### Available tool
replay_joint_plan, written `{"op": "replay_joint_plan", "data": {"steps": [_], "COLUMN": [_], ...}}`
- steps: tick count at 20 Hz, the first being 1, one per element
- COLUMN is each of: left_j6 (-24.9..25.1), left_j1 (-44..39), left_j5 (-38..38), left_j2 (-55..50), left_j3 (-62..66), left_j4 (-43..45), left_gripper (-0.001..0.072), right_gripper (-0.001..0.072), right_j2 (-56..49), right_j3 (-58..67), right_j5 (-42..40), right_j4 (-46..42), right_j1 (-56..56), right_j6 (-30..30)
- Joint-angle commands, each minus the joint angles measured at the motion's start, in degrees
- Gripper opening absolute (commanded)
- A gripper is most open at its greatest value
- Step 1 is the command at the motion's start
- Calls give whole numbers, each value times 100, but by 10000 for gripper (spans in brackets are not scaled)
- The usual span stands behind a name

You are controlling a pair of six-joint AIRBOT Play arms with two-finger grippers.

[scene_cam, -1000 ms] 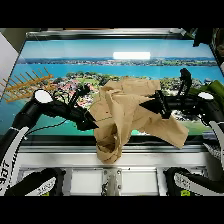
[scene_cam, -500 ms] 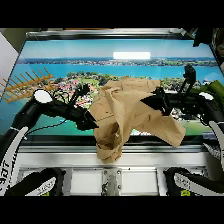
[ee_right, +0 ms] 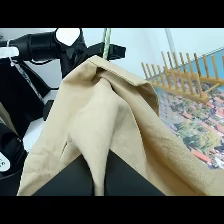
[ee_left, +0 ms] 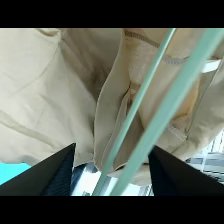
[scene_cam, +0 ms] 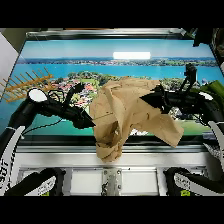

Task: Fold the clothes and pants, and hang the long-sleeved shirts on hangers.

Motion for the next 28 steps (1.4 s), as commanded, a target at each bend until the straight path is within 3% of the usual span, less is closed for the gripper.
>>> {"op": "replay_joint_plan", "data": {"steps": [1, 8, 19, 22, 24, 25, 26, 28], "left_j6": [-20, -20, -22, -15, -15, -15, -9, -9], "left_j1": [31, 22, 26, 28, 26, 28, 26, 26], "left_j5": [-72, -46, -105, -293, -363, -367, -372, -367], "left_j2": [4, 4, 4, 4, 4, 4, 4, 4], "left_j3": [0, 2, 0, 0, 0, 0, 0, 0], "left_j4": [22, 13, 26, 33, 55, 57, 61, 61], "left_gripper": [452, 452, 445, 227, 226, 160, 12, 12], "right_gripper": [8, 8, 8, 8, 8, 9, 8, 8], "right_j2": [4, 15, 17, 15, 17, 17, 17, 17], "right_j3": [0, 0, 0, 0, 0, 0, 0, 0], "right_j5": [-59, -79, -424, -597, -619, -619, -619, -619], "right_j4": [20, 691, 743, 719, 704, 673, 621, 450], "right_j1": [-2, 0, 485, 487, 485, 485, 485, 485], "right_j6": [-2, -2, -2, -2, -2, -2, 0, 85]}}
